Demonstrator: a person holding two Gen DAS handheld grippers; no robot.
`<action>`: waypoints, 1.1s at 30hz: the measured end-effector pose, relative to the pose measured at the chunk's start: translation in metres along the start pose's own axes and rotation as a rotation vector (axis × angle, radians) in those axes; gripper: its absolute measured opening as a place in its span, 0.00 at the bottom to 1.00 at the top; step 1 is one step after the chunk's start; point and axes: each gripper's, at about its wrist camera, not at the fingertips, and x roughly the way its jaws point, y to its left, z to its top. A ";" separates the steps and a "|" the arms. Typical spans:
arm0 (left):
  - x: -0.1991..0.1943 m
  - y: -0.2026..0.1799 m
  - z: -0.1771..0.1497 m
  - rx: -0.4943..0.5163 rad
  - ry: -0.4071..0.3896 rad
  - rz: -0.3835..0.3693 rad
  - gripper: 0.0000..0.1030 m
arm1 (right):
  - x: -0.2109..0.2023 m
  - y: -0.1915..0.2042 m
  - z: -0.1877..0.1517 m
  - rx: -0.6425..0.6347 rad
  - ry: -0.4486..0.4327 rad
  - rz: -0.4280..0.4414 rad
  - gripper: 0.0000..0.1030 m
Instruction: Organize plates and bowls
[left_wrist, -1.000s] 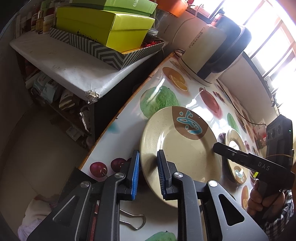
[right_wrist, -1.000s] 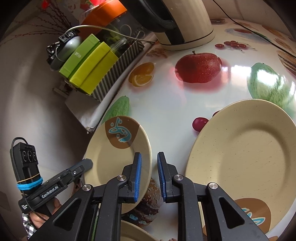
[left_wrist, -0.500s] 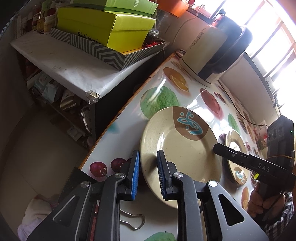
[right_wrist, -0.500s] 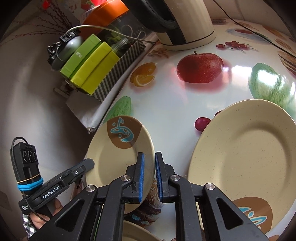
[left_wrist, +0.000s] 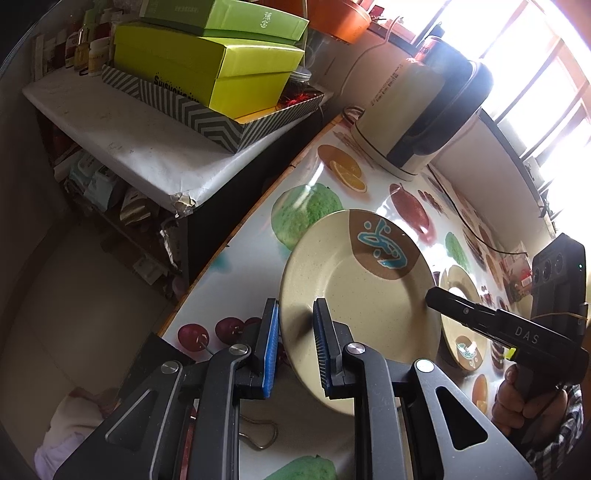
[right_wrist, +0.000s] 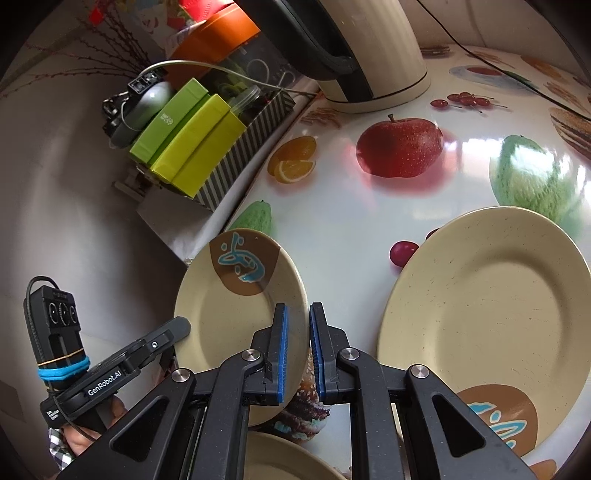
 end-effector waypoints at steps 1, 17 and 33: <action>-0.002 -0.002 0.000 0.004 -0.004 -0.002 0.19 | -0.002 0.001 0.000 -0.001 -0.005 0.000 0.12; -0.027 -0.027 -0.019 0.037 -0.016 -0.038 0.19 | -0.050 0.005 -0.022 -0.014 -0.042 -0.019 0.12; -0.043 -0.042 -0.060 0.058 0.014 -0.061 0.19 | -0.083 -0.002 -0.070 0.014 -0.044 -0.039 0.12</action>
